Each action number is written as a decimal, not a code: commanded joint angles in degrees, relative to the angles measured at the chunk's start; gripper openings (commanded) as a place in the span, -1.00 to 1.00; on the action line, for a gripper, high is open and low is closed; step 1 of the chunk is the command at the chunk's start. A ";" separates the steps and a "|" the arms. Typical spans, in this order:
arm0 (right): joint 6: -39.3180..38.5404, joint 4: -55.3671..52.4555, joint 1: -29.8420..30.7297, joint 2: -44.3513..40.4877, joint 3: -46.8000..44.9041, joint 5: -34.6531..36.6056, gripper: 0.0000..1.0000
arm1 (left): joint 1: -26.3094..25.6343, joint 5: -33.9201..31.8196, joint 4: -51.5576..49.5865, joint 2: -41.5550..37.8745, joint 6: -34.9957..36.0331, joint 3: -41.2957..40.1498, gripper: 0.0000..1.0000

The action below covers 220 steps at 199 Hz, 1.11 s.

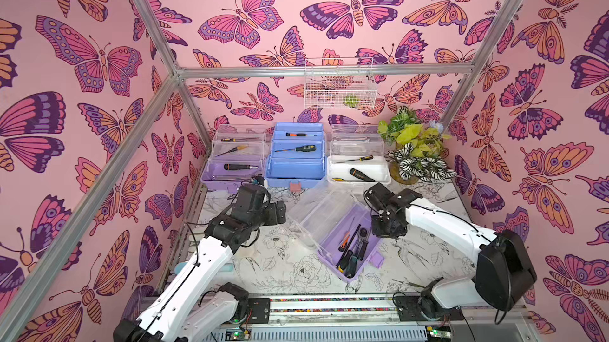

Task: Close toolboxes
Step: Adjust the toolbox at the center of the board.

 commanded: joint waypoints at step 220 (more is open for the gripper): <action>-9.10 3.81 -4.89 13.32 9.92 -3.55 -0.76 | 3.06 5.83 2.05 -0.23 -2.69 -7.08 0.81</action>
